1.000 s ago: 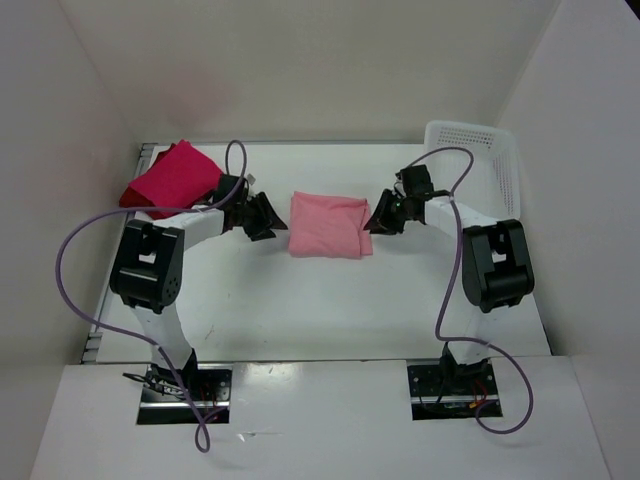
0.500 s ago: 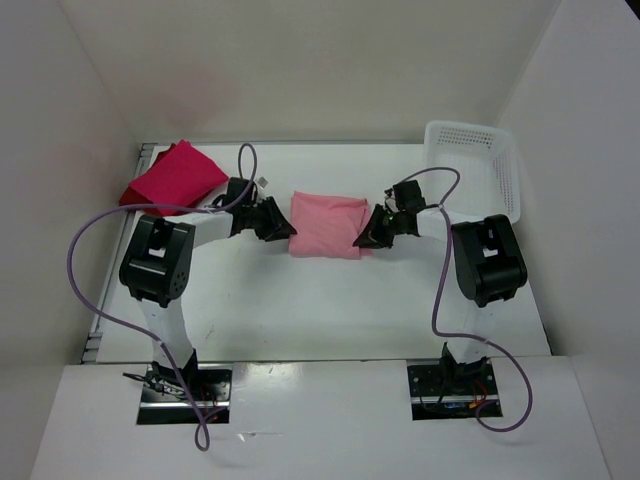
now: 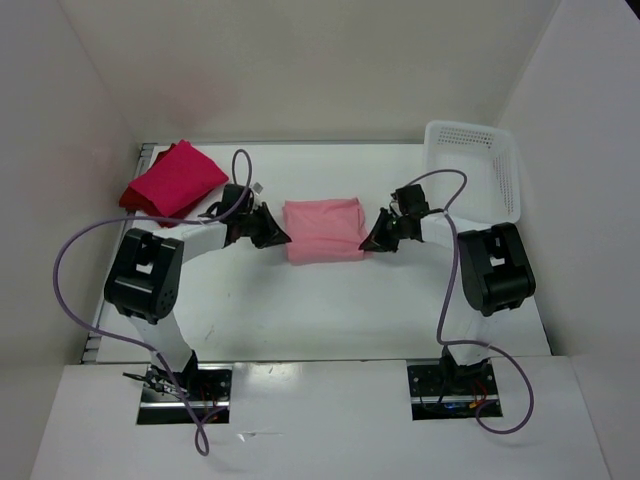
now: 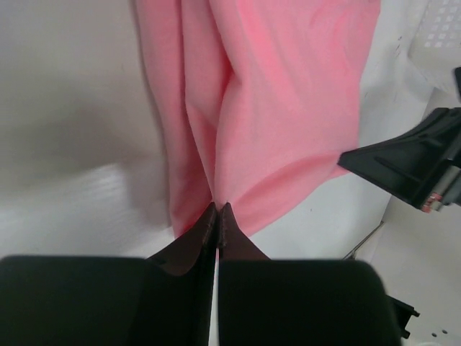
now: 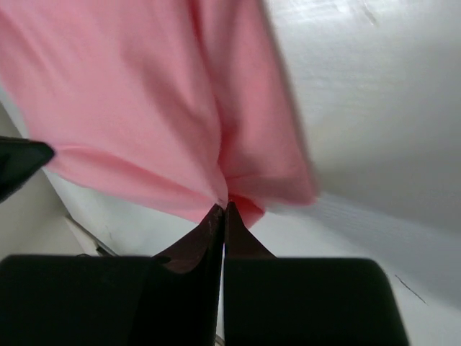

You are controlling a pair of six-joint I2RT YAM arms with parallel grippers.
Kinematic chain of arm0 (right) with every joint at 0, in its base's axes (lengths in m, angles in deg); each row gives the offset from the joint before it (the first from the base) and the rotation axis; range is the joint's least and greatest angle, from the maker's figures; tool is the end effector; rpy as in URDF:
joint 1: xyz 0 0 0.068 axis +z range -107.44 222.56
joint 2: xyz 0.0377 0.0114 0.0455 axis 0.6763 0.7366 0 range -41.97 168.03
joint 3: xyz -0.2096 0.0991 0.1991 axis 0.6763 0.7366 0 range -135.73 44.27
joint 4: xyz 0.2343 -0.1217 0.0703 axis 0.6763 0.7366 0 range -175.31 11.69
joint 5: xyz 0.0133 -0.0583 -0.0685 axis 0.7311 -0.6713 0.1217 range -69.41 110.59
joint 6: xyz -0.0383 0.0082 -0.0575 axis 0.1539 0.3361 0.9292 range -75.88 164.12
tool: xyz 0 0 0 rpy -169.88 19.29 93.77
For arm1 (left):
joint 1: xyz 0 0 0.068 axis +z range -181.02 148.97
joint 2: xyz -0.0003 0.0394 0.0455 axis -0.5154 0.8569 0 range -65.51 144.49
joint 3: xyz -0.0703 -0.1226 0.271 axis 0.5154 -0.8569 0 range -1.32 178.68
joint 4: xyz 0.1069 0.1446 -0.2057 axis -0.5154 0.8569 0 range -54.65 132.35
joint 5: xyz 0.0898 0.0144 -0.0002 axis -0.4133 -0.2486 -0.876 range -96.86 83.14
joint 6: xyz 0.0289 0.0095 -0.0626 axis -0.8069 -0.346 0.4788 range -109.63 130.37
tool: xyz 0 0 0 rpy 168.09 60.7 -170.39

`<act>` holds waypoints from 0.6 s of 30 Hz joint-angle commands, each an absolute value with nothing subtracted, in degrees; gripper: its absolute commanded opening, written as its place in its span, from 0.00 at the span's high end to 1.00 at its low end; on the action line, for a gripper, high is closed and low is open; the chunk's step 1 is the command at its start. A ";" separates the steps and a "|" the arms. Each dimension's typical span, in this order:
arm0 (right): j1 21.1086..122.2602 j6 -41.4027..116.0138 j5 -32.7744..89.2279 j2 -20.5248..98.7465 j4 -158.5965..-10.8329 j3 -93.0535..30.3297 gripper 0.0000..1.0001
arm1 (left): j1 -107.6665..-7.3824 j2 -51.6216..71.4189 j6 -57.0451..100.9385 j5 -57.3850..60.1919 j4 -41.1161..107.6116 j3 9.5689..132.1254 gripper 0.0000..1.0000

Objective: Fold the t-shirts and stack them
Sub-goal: Smooth out wrinkles on the folded tshirt

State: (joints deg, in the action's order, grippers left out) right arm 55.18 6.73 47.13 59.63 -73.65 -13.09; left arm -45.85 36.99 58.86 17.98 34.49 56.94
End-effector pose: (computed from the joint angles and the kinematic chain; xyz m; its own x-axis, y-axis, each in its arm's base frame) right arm 0.3615 0.1069 0.1654 -0.9092 0.3532 -0.2207 0.1412 0.7600 0.6344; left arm 0.3825 -0.1259 0.1815 -0.8349 -0.4820 -0.2657 -0.1476 0.6612 -0.7356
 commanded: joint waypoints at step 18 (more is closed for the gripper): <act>55.74 12.57 42.71 58.11 -62.71 -26.74 0.86 | -51.56 26.86 62.48 16.52 35.45 60.11 0.63</act>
